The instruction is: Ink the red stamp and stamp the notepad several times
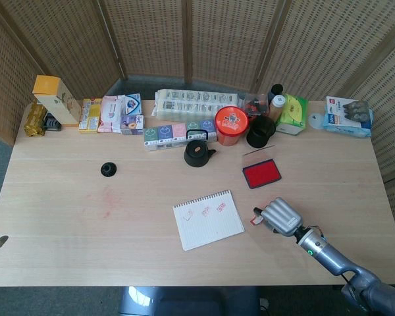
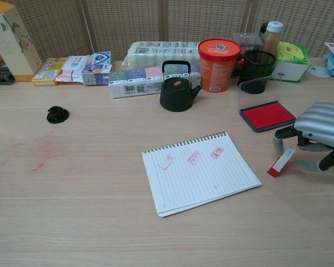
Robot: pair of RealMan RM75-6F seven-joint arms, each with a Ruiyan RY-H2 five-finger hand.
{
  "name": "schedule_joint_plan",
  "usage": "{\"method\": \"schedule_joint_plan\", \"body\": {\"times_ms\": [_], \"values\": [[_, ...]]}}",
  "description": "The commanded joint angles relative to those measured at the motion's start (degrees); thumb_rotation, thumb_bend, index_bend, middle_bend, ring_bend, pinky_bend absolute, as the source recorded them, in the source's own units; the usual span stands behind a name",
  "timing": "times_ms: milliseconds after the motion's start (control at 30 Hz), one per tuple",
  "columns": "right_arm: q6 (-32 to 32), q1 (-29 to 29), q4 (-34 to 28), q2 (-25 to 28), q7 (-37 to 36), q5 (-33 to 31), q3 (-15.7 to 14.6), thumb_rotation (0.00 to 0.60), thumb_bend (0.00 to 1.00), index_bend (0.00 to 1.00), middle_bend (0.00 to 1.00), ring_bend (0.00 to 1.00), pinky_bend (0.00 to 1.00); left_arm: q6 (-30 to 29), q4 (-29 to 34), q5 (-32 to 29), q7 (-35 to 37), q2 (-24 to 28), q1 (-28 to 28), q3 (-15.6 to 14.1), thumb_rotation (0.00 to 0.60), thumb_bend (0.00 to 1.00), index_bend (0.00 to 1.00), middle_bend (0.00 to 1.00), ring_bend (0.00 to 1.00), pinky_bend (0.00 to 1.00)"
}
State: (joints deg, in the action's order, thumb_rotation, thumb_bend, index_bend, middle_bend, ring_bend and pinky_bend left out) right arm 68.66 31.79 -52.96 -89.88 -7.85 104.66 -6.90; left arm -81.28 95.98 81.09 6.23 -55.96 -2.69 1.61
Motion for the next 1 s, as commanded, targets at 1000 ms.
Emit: {"method": "schedule_joint_plan", "body": {"times_ms": [1000], "values": [[-15.32, 3.81, -23.93, 7.75, 13.39, -28.3, 13.69, 0.6, 0.55, 0.63, 1.0, 1.0, 1.0, 0.1, 0.26, 0.86, -0.22, 0.04, 0.0, -0.55, 0.6, 0.0, 0.0, 0.0, 0.0, 0.11]]}}
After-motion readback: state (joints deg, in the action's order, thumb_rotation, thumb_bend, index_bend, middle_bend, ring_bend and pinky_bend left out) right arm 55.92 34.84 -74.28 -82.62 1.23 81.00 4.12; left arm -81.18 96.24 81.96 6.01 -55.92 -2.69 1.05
